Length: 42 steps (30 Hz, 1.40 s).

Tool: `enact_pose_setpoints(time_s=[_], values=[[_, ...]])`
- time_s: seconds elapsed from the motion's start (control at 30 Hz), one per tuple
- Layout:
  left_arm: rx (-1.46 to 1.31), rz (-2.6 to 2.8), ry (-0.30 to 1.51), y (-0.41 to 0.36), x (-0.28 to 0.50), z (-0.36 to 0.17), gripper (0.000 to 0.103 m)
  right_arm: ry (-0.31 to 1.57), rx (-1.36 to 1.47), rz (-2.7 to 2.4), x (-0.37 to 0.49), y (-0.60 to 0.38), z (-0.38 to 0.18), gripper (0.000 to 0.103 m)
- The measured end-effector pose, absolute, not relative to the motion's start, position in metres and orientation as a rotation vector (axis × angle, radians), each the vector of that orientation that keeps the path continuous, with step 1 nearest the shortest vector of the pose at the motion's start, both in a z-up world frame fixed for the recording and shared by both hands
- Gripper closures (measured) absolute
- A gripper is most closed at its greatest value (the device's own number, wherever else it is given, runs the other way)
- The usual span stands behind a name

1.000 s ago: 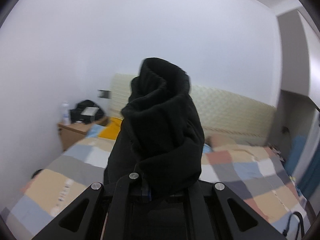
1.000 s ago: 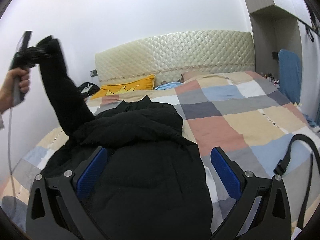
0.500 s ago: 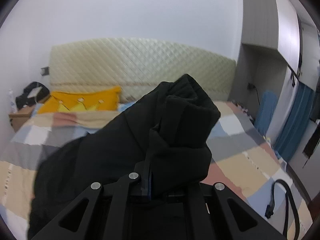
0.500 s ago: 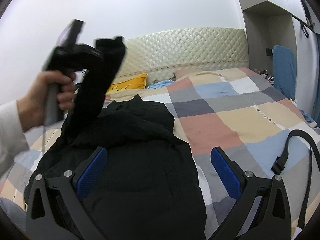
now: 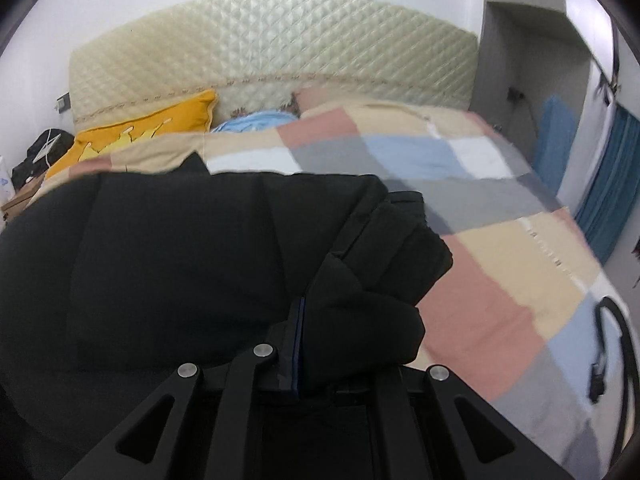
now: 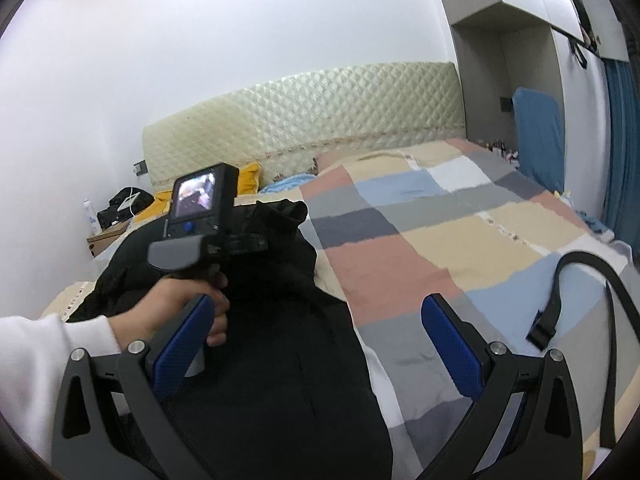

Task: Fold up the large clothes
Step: 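Fold the held sleeve with the left tool across the jacket body and release, then move both tools over the jacket hem, fingers open, toward the collar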

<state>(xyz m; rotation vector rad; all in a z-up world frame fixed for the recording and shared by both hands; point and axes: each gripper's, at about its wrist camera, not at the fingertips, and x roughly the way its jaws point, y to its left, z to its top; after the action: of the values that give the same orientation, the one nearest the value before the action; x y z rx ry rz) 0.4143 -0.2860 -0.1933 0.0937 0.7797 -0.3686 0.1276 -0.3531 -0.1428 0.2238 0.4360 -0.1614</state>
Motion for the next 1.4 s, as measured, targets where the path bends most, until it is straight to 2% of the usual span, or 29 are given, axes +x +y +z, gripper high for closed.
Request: enact_pose_setpoints(time_s=[0.2, 0.33, 0.5, 0.6, 0.67, 0.7, 1.13, 1.4], values=[[0.089, -0.362, 0.773, -0.286, 0.418, -0.207, 0.096, 0.454, 0.252, -0.159, 0.135, -0.357, -0.151, 0.0], [0.123, -0.303, 0.663, -0.285, 0.4, -0.193, 0.093, 0.431, 0.298, -0.152, 0.131, -0.363, -0.152, 0.0], [0.159, -0.243, 0.629, -0.285, 0.379, -0.175, 0.085, 0.395, 0.329, -0.164, 0.125, -0.369, -0.148, 0.0], [0.16, -0.237, 0.661, -0.279, 0.368, -0.165, 0.064, 0.398, 0.327, -0.16, 0.125, -0.371, -0.148, 0.0], [0.16, -0.238, 0.65, -0.272, 0.359, -0.155, 0.046, 0.396, 0.322, -0.164, 0.124, -0.371, -0.147, 0.0], [0.159, -0.233, 0.647, -0.267, 0.354, -0.148, 0.043, 0.394, 0.32, -0.166, 0.122, -0.37, -0.146, 0.0], [0.033, -0.252, 0.569, -0.168, 0.287, -0.016, 0.039, 0.337, 0.284, -0.096, 0.101, -0.359, -0.13, 0.0], [0.056, -0.202, 0.508, -0.098, 0.234, 0.016, 0.037, 0.331, 0.258, -0.061, 0.09, -0.347, -0.123, 0.0]])
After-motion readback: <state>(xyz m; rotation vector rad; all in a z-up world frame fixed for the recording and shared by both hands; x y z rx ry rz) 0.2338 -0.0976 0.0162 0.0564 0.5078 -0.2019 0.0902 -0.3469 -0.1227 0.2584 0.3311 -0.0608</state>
